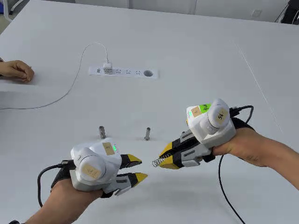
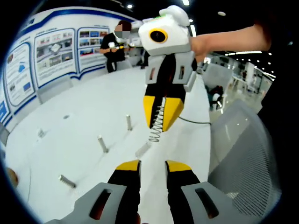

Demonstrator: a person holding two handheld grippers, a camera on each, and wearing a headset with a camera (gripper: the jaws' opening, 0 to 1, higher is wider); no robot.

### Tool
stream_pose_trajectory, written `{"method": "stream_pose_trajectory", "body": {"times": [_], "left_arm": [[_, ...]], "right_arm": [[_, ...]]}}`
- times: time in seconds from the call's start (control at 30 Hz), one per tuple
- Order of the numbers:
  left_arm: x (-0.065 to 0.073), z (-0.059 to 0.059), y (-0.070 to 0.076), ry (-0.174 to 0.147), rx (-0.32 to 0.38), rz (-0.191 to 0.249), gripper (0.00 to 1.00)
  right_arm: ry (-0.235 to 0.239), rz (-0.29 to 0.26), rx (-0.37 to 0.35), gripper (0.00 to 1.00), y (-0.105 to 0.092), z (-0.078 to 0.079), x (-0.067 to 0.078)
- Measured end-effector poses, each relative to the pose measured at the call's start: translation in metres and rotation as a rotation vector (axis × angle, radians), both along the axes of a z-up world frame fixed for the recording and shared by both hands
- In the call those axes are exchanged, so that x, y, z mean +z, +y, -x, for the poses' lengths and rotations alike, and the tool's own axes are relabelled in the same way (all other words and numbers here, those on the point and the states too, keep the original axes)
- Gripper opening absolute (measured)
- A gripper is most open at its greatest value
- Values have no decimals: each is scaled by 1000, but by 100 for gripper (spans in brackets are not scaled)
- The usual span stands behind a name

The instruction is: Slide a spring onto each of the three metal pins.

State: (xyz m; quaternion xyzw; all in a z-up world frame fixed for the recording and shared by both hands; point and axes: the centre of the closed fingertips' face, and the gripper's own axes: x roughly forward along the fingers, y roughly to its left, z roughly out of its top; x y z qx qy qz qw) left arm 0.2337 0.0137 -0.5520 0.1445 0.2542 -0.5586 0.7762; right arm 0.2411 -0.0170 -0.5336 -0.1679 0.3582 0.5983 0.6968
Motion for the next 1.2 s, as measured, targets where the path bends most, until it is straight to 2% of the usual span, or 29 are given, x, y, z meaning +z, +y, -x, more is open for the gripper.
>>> {"method": "stream_pose_trajectory", "body": {"times": [0.23,0.5,0.9,1.2], "left_arm": [[-7,-3,9,14,46,-8,23],[-14,-10,24,31,113,-11,27],[-20,-22,44,47,222,-12,34],[-30,-22,57,69,255,-30,41]], "right_arm": [[13,61,-42,12,-15,-10,-15],[19,107,-74,12,-26,-22,-23],[26,147,-101,12,-29,-43,-27],[40,170,-108,12,-28,-55,-37]]}}
